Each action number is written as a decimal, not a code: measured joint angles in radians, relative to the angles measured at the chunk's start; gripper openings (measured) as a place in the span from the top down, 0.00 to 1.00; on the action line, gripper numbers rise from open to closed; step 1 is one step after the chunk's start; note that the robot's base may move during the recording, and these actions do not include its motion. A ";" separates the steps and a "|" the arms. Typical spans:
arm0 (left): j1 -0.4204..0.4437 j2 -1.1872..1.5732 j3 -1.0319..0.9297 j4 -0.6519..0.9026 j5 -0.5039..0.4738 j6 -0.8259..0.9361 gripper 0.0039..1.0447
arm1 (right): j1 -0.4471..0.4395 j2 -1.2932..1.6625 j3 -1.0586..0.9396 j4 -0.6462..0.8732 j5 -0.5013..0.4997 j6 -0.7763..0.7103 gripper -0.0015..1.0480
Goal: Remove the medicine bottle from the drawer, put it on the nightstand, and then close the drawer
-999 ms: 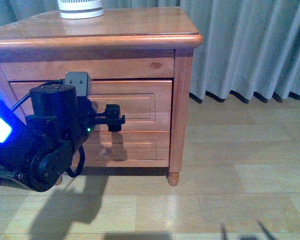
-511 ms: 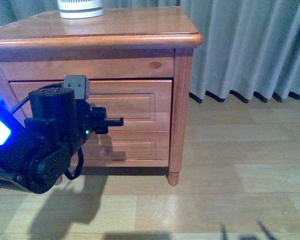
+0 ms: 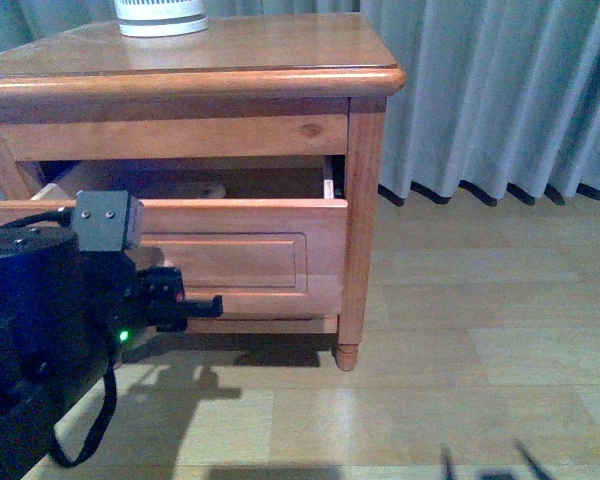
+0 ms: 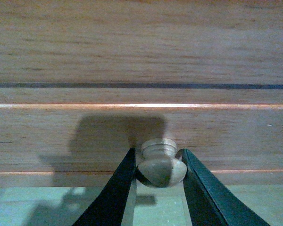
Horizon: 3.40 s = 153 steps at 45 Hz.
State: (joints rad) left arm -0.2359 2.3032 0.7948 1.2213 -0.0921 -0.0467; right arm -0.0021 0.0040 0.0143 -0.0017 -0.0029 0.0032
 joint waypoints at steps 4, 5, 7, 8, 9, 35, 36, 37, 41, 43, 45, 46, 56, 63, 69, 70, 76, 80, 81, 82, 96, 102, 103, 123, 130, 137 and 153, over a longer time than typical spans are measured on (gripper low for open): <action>-0.003 -0.047 -0.084 0.017 0.009 -0.005 0.76 | 0.000 0.000 0.000 0.000 0.000 0.000 0.07; -0.003 -0.053 -0.096 0.019 0.010 -0.005 0.76 | 0.000 0.000 0.000 0.000 0.000 0.000 0.07; -0.004 -0.076 -0.138 0.030 0.014 -0.006 0.76 | 0.000 0.000 0.000 0.000 0.000 0.000 0.07; -0.004 -0.082 -0.149 0.032 0.014 -0.006 0.76 | 0.000 0.000 0.000 0.000 0.000 0.000 0.07; -0.005 -0.092 -0.168 0.034 0.016 -0.007 0.76 | 0.000 0.000 0.000 0.000 0.000 0.000 0.07; -0.051 -0.240 -0.357 0.032 0.010 -0.027 0.46 | 0.000 0.000 0.000 0.000 0.000 0.000 0.07; -0.051 -0.245 -0.357 0.032 0.010 -0.027 0.41 | 0.000 0.000 0.000 0.000 0.000 0.000 0.07; -0.051 -0.246 -0.357 0.032 0.008 -0.027 0.38 | 0.000 0.000 0.000 0.000 0.000 0.000 0.07; -0.051 -0.251 -0.357 0.034 0.006 -0.027 0.26 | 0.000 0.000 0.000 0.000 0.000 0.000 0.07; -0.051 -0.256 -0.357 0.034 0.006 -0.027 0.21 | 0.000 0.000 0.000 0.000 0.000 0.000 0.07; -0.051 -0.266 -0.358 0.034 0.006 -0.027 0.14 | 0.000 0.000 0.000 0.000 0.000 0.000 0.07; -0.051 -0.269 -0.358 0.034 0.006 -0.027 0.12 | 0.000 0.000 0.000 0.000 0.000 0.000 0.07; -0.051 -0.453 -0.365 -0.059 0.046 0.041 0.06 | 0.000 0.000 0.000 0.000 0.000 0.000 0.07; -0.051 -0.613 -0.365 -0.195 0.088 0.092 0.06 | 0.000 0.000 0.000 0.000 0.000 0.000 0.07; -0.051 -0.735 -0.348 -0.315 0.114 0.131 0.06 | 0.000 0.000 0.000 0.000 0.000 0.000 0.07; -0.051 -0.748 -0.337 -0.332 0.117 0.136 0.06 | 0.000 0.000 0.000 0.000 0.000 0.000 0.07; -0.052 -0.755 -0.249 -0.396 0.132 0.192 0.06 | 0.000 0.000 0.000 0.000 0.000 0.000 0.07; -0.052 -0.716 -0.176 -0.430 0.152 0.223 0.06 | 0.000 0.000 0.000 0.000 0.000 0.000 0.07; -0.052 -0.700 -0.153 -0.443 0.163 0.233 0.06 | 0.000 0.000 0.000 0.000 0.000 0.000 0.07; -0.052 -0.682 -0.128 -0.458 0.172 0.248 0.06 | 0.000 0.000 0.000 0.000 0.000 0.000 0.07; -0.039 -0.451 0.174 -0.600 0.142 0.274 0.06 | 0.000 0.000 0.000 0.000 0.000 0.000 0.07; -0.043 -0.451 0.167 -0.597 0.142 0.252 0.06 | 0.000 0.000 0.000 0.000 0.000 0.000 0.07; -0.045 -0.451 0.161 -0.597 0.142 0.251 0.06 | 0.000 0.000 0.000 0.000 0.000 0.000 0.07; -0.052 -0.449 0.111 -0.587 0.143 0.207 0.06 | 0.000 0.000 0.000 0.000 0.000 0.000 0.07; -0.052 -0.450 0.093 -0.583 0.143 0.201 0.06 | 0.000 0.000 0.000 0.000 0.000 0.000 0.07; -0.051 -0.476 0.080 -0.569 0.146 0.167 0.06 | 0.000 0.000 0.000 0.000 0.000 0.000 0.07; -0.041 -0.580 0.041 -0.608 0.175 0.158 0.06 | 0.000 0.000 0.000 0.000 0.000 0.000 0.07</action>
State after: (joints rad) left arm -0.2771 1.7229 0.8356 0.6136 0.0834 0.1108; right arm -0.0021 0.0040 0.0143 -0.0017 -0.0029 0.0032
